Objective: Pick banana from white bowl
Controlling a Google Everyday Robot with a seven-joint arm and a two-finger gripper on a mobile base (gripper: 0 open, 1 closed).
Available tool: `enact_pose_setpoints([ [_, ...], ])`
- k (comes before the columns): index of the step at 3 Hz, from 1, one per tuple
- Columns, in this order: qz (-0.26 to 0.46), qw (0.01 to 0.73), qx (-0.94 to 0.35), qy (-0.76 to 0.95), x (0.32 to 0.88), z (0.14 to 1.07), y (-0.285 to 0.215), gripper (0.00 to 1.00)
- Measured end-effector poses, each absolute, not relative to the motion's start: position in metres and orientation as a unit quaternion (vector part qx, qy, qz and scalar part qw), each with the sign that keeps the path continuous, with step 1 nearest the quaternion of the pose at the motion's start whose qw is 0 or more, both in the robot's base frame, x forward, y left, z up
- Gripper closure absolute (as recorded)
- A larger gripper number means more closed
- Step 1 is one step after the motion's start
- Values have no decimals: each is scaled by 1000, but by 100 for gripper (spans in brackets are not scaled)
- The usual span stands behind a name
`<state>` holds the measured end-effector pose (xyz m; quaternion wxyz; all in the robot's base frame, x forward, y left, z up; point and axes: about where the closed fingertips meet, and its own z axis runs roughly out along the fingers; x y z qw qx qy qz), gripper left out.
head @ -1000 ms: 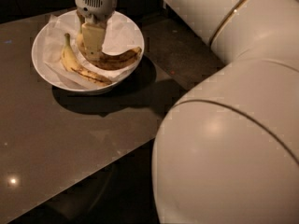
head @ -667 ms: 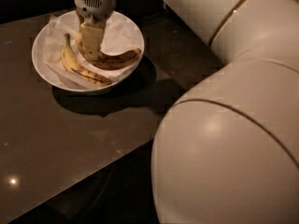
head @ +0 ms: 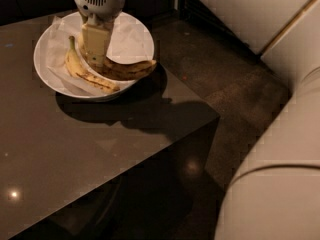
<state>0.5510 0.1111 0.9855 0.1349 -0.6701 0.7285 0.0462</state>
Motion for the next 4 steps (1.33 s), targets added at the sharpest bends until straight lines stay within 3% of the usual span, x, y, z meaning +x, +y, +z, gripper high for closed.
enact_pose_setpoints([
  [4,87,91,-668,733,509,945,101,100],
])
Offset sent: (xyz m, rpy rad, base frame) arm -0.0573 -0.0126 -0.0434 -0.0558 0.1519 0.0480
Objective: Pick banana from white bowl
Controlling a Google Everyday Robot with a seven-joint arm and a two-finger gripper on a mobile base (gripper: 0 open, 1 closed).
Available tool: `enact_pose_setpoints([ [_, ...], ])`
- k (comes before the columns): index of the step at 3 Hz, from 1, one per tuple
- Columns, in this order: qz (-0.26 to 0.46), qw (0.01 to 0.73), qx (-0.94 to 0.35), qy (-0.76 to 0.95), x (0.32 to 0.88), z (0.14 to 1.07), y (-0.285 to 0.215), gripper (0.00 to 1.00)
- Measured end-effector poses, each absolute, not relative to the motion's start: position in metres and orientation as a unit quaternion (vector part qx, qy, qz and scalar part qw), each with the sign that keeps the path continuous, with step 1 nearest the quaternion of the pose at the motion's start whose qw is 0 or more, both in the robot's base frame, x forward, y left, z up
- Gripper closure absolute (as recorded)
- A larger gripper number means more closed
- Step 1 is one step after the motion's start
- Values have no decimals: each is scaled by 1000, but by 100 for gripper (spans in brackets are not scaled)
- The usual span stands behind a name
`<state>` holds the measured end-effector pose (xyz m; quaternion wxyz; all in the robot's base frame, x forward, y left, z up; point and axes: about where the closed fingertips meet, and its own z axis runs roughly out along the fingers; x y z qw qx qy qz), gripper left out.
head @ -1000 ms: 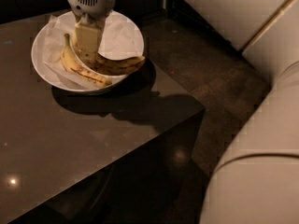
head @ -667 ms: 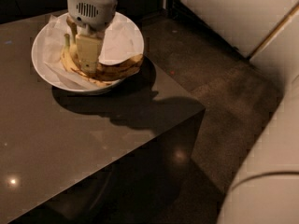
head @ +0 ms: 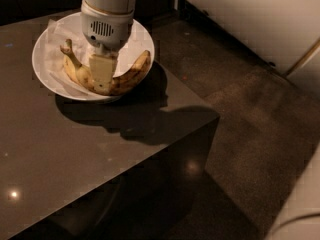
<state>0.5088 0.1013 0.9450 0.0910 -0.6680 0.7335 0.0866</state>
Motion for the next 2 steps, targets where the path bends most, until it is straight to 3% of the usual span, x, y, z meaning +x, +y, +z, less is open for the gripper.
enact_pose_setpoints([
  [2,58,71,-646,758,489,969,89,100],
])
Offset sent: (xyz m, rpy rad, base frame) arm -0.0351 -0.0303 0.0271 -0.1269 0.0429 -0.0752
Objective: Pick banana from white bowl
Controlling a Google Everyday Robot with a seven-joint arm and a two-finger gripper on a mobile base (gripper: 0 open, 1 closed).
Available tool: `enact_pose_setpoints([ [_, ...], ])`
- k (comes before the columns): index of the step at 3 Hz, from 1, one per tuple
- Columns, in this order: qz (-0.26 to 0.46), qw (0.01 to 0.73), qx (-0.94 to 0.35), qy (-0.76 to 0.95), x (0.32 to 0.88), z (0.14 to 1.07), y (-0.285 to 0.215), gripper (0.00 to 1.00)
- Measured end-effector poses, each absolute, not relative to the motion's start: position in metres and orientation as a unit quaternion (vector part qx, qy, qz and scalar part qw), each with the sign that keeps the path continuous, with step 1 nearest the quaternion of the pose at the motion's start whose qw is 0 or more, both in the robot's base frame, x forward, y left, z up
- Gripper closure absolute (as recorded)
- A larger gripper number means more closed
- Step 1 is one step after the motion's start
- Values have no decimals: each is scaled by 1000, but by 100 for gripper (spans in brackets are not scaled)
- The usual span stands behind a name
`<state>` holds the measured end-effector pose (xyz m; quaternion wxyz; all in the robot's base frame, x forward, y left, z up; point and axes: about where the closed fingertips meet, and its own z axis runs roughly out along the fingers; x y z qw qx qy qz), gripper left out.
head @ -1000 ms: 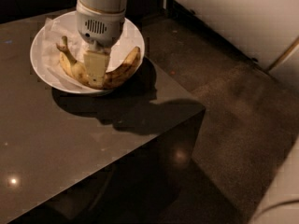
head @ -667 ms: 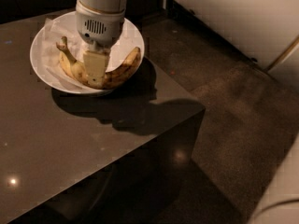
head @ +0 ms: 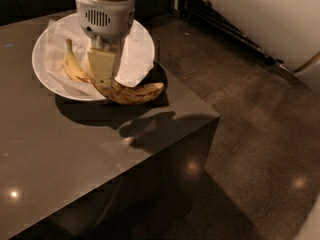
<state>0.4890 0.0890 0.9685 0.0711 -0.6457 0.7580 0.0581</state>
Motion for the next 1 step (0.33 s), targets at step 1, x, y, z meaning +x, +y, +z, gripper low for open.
enact_pose_setpoints([
  [1,58,71,-646,758,489,969,89,100],
])
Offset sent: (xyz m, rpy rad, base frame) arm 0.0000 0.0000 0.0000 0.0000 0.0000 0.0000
